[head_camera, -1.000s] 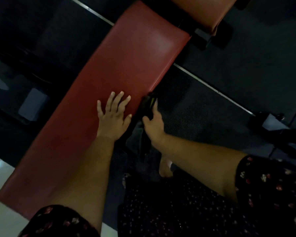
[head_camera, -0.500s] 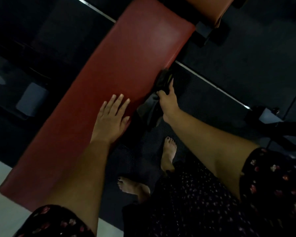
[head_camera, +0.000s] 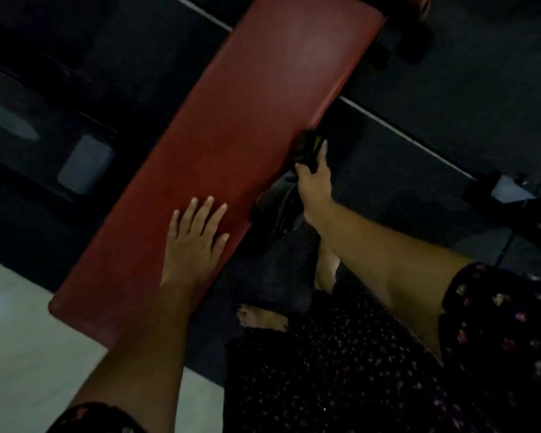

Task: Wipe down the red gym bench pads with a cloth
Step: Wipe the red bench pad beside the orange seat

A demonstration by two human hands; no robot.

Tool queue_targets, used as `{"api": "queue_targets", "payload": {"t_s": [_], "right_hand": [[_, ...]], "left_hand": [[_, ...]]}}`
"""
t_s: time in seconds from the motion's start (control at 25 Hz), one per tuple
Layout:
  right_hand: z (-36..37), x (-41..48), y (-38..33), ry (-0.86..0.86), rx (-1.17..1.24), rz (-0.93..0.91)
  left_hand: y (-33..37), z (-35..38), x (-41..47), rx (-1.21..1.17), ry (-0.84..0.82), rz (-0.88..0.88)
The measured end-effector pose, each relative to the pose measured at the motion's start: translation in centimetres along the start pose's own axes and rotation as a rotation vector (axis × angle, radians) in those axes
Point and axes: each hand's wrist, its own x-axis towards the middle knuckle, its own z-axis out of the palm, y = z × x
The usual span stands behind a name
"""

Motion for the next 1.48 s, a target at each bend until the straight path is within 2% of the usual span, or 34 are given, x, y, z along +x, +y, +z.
{"api": "queue_targets", "payload": {"t_s": [0.08,0.2,0.28,0.4,0.52,0.64,0.84,0.96,1.12,1.24,1.4,1.48], "right_hand": [[1.8,-3.9,3.0,-0.035,0.013,0.035],[4.1,-11.0,8.1,-0.199,-0.002,0.083],[4.2,-12.6,8.8,-0.217,-0.056,0.095],[2.7,-9.7,6.2,-0.117,-0.055,0.030],[2.5,-7.4,3.4,-0.016,0.048,0.016],[5.0,-10.3,5.2,-0.003,0.034,0.061],[7.3,-19.9,11.5,-0.207,-0.081,0.109],[6.8,-21.7,11.6,-0.345,-0.079,0.113],[5.9,-18.3,10.2,-0.251,0.029,0.165],[8.3,-21.7,11.5,-0.206,-0.021,0.215],[10.1,-28.7,14.0,-0.411,-0.050,0.319],[9.7,-27.7,14.0,-0.412,-0.030,0.343]], "left_hand": [[-0.2,0.1,-1.1,-0.029,0.006,0.006],[-1.0,0.1,-2.4,-0.055,0.041,0.028],[-1.8,-0.2,-2.8,-0.075,0.042,0.026],[-2.9,-0.1,-4.2,-0.053,0.039,0.038],[-3.8,0.5,-6.0,-0.059,0.019,-0.003],[-4.4,1.0,-7.4,-0.052,0.000,0.011],[-4.9,1.4,-9.9,-0.059,0.017,0.026],[-5.2,1.8,-11.2,-0.030,0.003,0.037],[-6.5,2.7,-13.7,-0.008,0.002,0.044],[-7.3,3.1,-16.2,-0.004,0.019,-0.017],[-6.8,3.1,-17.7,-0.064,0.051,-0.101],[-6.4,3.3,-18.0,-0.081,0.070,-0.117]]}}
